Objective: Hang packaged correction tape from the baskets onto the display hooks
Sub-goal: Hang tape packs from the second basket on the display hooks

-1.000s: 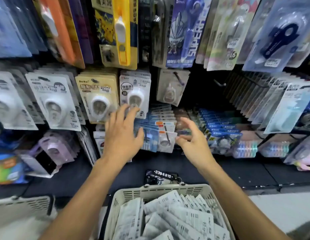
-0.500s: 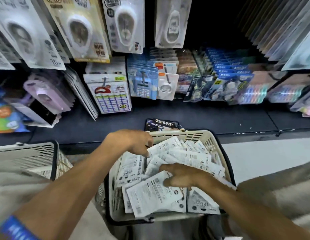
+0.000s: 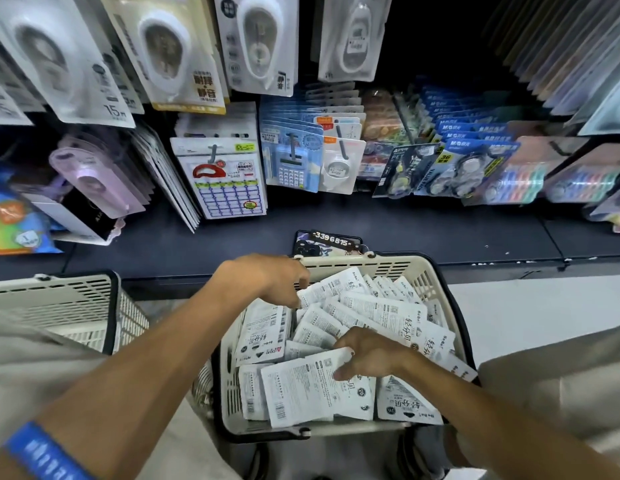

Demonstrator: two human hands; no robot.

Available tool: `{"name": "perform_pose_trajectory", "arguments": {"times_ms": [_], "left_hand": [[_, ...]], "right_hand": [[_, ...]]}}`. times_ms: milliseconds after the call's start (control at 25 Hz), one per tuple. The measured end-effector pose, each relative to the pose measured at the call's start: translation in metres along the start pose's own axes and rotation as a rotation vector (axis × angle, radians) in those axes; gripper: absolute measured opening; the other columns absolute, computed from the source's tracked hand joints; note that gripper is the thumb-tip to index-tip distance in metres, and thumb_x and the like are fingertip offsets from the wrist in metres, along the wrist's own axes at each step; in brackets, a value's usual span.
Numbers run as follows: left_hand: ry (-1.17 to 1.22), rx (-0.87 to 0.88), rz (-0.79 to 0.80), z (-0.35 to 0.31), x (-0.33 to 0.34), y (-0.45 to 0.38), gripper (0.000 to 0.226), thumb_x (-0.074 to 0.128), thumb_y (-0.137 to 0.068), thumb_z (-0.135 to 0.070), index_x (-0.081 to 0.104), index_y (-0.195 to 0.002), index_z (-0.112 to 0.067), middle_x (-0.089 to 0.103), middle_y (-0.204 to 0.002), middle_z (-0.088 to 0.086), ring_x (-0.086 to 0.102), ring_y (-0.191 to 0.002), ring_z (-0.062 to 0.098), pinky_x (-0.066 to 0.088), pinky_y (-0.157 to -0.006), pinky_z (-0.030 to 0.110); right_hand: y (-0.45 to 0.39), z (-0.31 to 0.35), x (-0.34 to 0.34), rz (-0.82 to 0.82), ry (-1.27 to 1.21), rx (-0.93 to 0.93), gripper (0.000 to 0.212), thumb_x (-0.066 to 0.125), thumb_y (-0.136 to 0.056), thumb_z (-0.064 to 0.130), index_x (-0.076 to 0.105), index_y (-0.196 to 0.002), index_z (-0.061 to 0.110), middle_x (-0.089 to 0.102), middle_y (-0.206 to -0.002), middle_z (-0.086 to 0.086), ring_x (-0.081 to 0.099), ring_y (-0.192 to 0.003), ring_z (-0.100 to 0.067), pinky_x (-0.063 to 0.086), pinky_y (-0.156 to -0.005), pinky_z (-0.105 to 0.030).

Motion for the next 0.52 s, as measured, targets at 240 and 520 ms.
{"name": "perform_pose_trajectory", "arguments": {"times_ms": [240, 520], "left_hand": [[0.366, 0.158, 0.012, -0.016, -0.011, 0.012, 0.055, 0.075, -0.082, -0.057, 0.058, -0.13, -0.036, 0.061, -0.126, -0.01, 0.059, -0.104, 0.009, 0.046, -0.088, 0.028], [0.075, 0.315, -0.685, -0.057, -0.047, 0.04, 0.084, 0.081, -0.075, -0.053, 0.041, -0.147, -0.035, 0.052, -0.14, -0.009, 0.048, -0.125, 0.016, 0.034, -0.106, 0.034]], "right_hand": [[0.033, 0.047, -0.1, -0.302, -0.353, -0.121, 0.011, 0.078, -0.083, 0.006, 0.072, -0.083, 0.015, 0.072, -0.067, 0.005, 0.065, -0.053, -0.002, 0.046, -0.048, -0.014], [0.056, 0.046, -0.131, -0.168, -1.15, -0.052, 0.007, 0.068, -0.076, 0.011, 0.071, -0.078, 0.005, 0.07, -0.065, -0.008, 0.062, -0.045, -0.013, 0.052, -0.043, -0.024]]}}
Point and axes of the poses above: each hand's wrist, its own y-axis away from the middle knuckle, its own x-axis out of the palm, z = x × y, the point moved 8 cm from there along -y, towards the middle knuckle
